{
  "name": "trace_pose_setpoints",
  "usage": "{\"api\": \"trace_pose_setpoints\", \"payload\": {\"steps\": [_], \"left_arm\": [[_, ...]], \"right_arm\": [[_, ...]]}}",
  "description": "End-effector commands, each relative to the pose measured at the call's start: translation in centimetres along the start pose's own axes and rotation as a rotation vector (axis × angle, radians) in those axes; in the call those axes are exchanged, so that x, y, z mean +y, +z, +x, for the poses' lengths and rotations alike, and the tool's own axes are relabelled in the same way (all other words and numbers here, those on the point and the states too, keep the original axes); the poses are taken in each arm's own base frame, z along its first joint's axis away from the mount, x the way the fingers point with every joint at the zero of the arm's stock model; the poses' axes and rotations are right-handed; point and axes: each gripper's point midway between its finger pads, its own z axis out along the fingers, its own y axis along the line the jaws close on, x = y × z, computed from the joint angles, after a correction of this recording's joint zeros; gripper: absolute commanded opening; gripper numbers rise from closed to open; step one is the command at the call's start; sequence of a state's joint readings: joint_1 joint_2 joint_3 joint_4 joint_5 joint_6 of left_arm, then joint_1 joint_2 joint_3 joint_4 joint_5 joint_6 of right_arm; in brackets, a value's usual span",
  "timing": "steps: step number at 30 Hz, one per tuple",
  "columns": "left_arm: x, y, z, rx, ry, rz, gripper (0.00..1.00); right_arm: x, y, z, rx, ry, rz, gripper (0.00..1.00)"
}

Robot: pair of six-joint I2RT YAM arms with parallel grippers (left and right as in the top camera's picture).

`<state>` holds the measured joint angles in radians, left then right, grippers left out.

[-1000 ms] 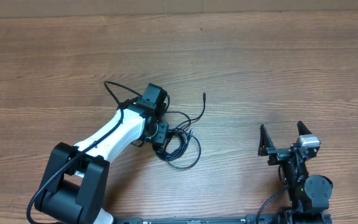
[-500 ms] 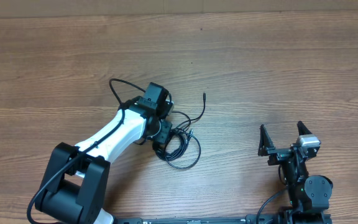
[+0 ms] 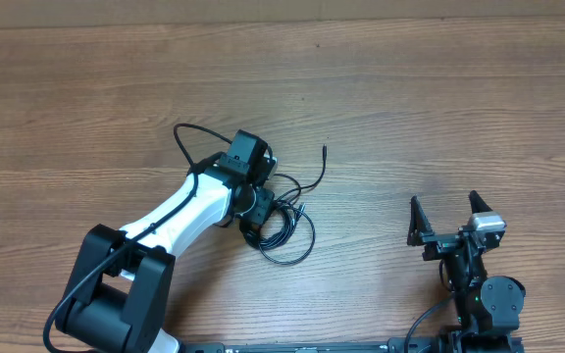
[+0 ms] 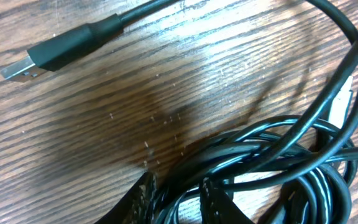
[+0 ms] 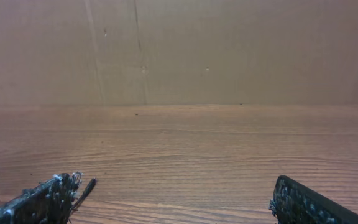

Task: Untangle cables
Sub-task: 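Lower the left gripper and close it on the cable bundle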

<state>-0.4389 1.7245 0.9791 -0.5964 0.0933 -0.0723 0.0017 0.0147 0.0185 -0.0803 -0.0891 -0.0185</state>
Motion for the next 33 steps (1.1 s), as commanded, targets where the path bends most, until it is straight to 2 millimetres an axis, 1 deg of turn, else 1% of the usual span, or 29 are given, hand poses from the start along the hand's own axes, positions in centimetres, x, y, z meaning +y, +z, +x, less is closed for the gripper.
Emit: {"api": "trace_pose_setpoints", "payload": {"steps": [1, 6, 10, 12, 15, 18, 23, 28, 30, 33], "left_arm": [[-0.1, 1.2, 1.3, 0.031, -0.010, 0.007, 0.25], [0.1, 2.1, 2.9, 0.053, -0.020, 0.002, 0.27], [0.2, 2.1, 2.5, 0.037, -0.029, -0.001, 0.13], [0.1, 2.1, 2.2, 0.027, -0.055, -0.001, 0.04], [0.2, 2.1, 1.8, 0.010, -0.071, -0.005, 0.04], [0.9, 2.0, 1.5, -0.002, -0.157, -0.046, 0.04], [0.9, 1.5, 1.1, -0.001, -0.237, -0.052, 0.04], [1.5, 0.0, 0.8, 0.023, -0.442, -0.104, 0.04], [1.5, -0.4, 0.8, 0.035, -0.506, -0.113, 0.05], [1.4, -0.8, 1.1, 0.055, -0.527, -0.117, 0.29]], "right_arm": [[-0.1, 0.0, 0.2, -0.005, -0.002, 0.007, 1.00], [-0.1, 0.0, 0.2, -0.005, -0.002, 0.007, 1.00], [-0.1, 0.0, 0.2, -0.005, -0.002, 0.007, 1.00], [-0.1, 0.0, 0.2, -0.005, -0.002, 0.007, 1.00], [-0.1, 0.0, 0.2, -0.005, -0.002, 0.007, 1.00], [-0.1, 0.0, 0.2, -0.005, -0.002, 0.007, 1.00], [-0.1, 0.0, 0.2, -0.005, -0.002, 0.007, 1.00], [-0.1, 0.0, 0.2, -0.005, -0.002, 0.007, 1.00], [-0.1, 0.0, 0.2, -0.005, -0.002, 0.007, 1.00], [-0.1, 0.0, 0.2, -0.005, -0.002, 0.007, 1.00]]}}
